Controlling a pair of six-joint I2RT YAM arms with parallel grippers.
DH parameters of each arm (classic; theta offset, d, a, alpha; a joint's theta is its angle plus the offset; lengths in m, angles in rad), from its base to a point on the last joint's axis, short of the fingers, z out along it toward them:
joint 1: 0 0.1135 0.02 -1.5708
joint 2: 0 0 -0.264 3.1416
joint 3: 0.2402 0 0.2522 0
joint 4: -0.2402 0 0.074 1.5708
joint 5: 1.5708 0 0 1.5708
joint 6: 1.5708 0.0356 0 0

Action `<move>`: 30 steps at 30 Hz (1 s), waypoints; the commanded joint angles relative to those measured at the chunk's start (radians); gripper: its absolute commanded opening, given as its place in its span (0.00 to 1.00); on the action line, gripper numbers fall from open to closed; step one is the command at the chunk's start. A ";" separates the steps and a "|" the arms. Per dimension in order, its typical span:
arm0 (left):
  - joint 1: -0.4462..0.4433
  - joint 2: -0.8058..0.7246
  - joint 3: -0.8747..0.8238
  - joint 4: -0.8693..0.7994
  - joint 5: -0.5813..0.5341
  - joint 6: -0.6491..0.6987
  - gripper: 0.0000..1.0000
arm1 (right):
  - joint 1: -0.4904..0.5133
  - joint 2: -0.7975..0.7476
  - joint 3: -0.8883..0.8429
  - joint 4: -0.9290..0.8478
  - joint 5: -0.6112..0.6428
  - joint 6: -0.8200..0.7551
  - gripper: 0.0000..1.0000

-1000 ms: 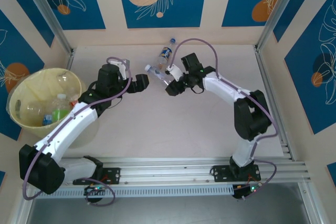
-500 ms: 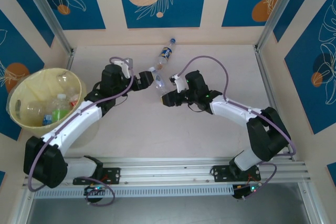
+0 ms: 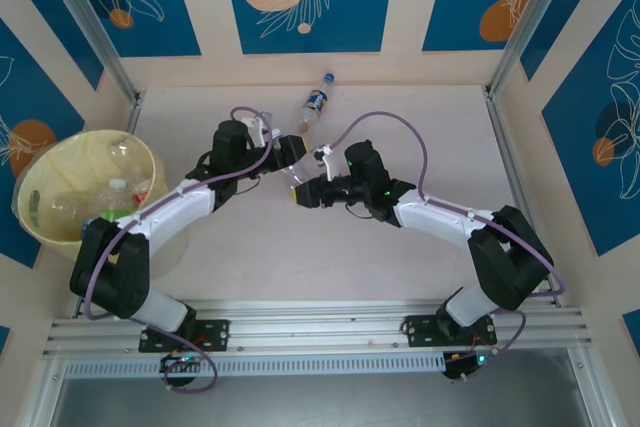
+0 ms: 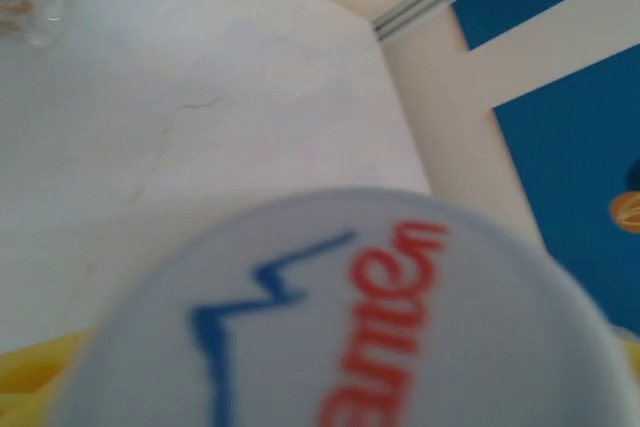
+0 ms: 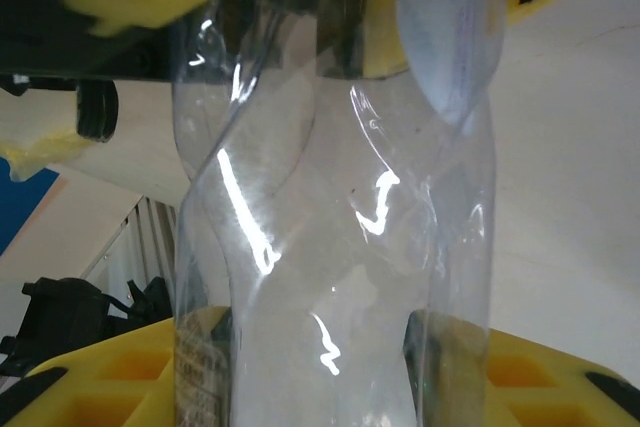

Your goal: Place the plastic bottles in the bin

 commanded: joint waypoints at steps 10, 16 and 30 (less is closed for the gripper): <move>-0.006 -0.043 -0.023 0.068 0.064 -0.001 0.50 | 0.011 -0.041 0.001 0.040 -0.016 -0.027 0.59; -0.005 -0.045 -0.015 0.066 0.064 0.001 0.44 | 0.002 -0.083 0.006 -0.045 -0.024 -0.084 0.80; -0.002 -0.102 -0.011 -0.007 0.014 0.058 0.39 | -0.048 -0.369 -0.021 -0.283 0.284 -0.250 0.99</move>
